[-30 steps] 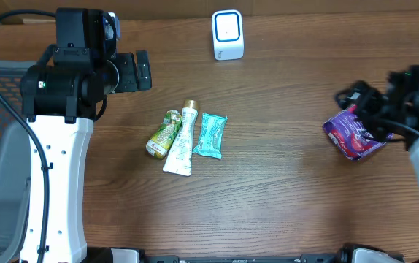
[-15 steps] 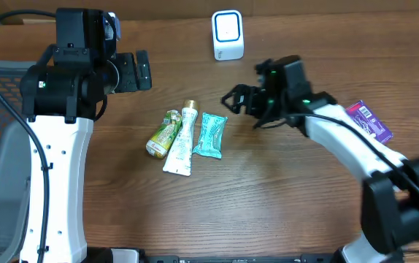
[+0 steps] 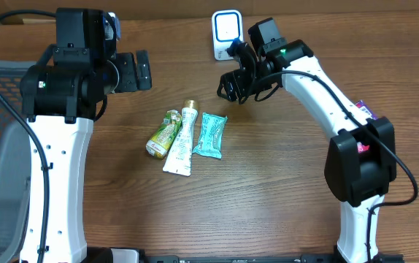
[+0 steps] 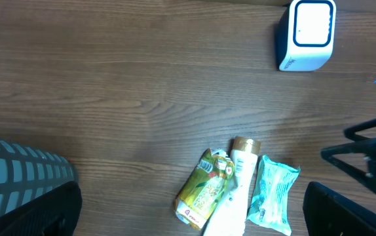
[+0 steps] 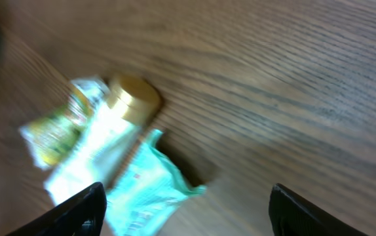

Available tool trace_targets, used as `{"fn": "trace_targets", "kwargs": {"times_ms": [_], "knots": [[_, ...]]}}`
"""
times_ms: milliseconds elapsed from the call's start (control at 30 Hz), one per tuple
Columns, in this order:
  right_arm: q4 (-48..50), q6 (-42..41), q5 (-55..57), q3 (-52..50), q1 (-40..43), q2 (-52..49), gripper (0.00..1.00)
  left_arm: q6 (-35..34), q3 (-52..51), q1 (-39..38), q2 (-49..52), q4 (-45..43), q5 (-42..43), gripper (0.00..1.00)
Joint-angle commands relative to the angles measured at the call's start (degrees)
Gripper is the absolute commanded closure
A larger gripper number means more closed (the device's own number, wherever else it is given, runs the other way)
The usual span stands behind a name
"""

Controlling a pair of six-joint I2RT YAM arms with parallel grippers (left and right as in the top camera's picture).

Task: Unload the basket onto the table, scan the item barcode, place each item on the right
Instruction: 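Reach the right gripper left to the teal wipe pack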

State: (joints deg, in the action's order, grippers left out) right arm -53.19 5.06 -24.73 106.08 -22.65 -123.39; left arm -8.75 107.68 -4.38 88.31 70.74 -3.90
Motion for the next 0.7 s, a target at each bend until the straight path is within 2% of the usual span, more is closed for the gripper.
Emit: {"fn": "trace_targets", "kwargs": {"times_ms": [0, 67, 367, 533, 667], "knots": [[0.5, 10.6, 2.6, 1.0, -1.0, -3.6, 0.2, 1.1, 0.7, 0.2, 0.5, 0.0, -0.6, 0.0], [0.5, 13.3, 3.1, 1.0, -2.0, -5.0, 0.21, 1.1, 0.7, 0.2, 0.5, 0.0, -0.6, 0.0], [2.4, 16.5, 13.3, 1.0, -7.5, -7.9, 0.26, 1.1, 0.7, 0.2, 0.5, 0.0, -0.6, 0.0], [3.7, 20.7, 14.5, 1.0, -10.0, -8.5, 0.33, 1.1, 0.7, 0.2, 0.5, 0.0, -0.6, 0.0], [3.3, 20.8, 17.7, 1.0, -10.7, -9.4, 0.37, 1.1, 0.7, 0.2, 0.5, 0.0, -0.6, 0.0]]}}
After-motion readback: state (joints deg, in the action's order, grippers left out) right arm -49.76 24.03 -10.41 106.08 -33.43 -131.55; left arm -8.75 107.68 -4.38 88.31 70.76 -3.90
